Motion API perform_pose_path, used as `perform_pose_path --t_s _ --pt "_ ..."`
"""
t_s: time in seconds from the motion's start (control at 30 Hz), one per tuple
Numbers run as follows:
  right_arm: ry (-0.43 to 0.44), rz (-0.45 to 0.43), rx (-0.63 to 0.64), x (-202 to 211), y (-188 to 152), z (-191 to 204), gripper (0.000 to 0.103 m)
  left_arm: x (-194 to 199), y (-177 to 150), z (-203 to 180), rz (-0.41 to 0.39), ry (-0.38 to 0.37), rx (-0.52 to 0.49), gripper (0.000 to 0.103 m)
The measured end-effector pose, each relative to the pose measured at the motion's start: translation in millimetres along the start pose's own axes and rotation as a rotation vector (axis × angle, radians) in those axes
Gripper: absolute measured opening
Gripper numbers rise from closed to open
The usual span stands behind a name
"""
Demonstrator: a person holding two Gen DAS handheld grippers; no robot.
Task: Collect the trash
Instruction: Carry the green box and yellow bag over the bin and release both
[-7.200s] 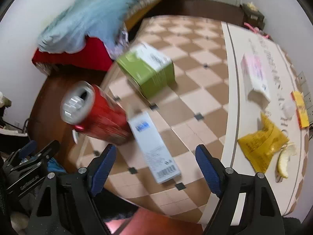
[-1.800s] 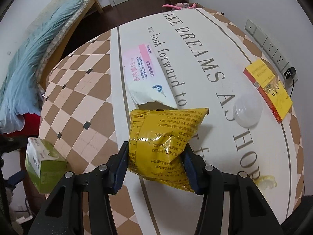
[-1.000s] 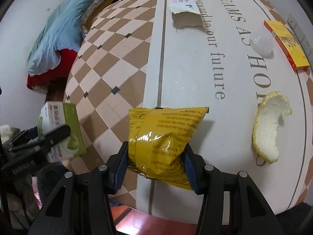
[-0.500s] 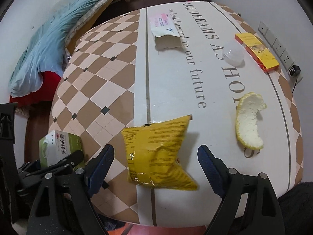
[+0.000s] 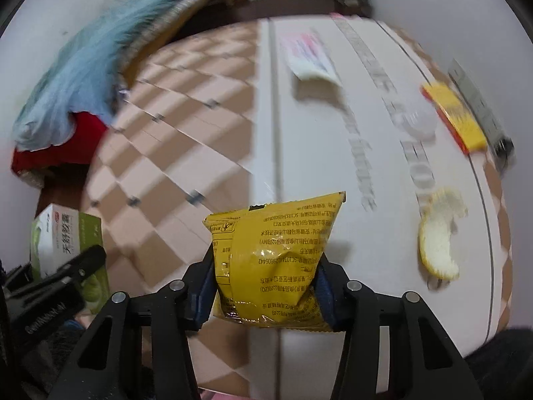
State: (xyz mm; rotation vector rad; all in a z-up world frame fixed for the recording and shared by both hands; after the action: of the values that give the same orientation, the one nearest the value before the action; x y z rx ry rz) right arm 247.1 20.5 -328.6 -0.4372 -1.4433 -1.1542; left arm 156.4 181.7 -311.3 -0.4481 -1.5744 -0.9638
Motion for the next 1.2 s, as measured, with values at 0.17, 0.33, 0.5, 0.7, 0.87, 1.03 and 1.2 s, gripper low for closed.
perform_pose_path --t_s 0.17,0.33,0.5,0.7,0.87,1.03,1.2 --pt "0.114 -0.054 0.083 20 34 54 0.053 49 32 50 -0.114 0.021 0.058 0.072" --pt "0.250 -0.056 0.243 24 66 139 0.053 76 52 123 -0.197 0.105 0.123 0.072" --pt "0.297 0.014 0.482 0 86 231 0.053 71 46 195 -0.203 0.180 0.231 0.072" --pt "0.319 0.181 0.623 -65 94 315 0.053 18 30 264 -0.115 0.193 0.399 0.072" --pt "0.318 0.330 0.655 -127 90 365 0.053 -31 15 303 -0.007 0.091 0.550 0.072" --pt "0.307 0.466 0.671 -180 71 392 0.053 -80 2 323 0.101 -0.028 0.668 0.072" --pt "0.308 0.577 0.642 -222 58 401 0.053 -107 -13 328 0.186 -0.099 0.725 0.075"
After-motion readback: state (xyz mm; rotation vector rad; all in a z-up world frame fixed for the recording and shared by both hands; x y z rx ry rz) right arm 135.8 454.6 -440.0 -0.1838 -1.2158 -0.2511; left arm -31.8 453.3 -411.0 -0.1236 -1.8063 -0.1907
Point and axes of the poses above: each gripper's, at about its wrist camera, not at the fingertips, and x roughly against the way its jaws point, z to its left, y to its top, the point moved 5 cm from there along -x, roughly the way its jaws point, and after that the axes turned 2 degrees about x, right-handed, at the moved point
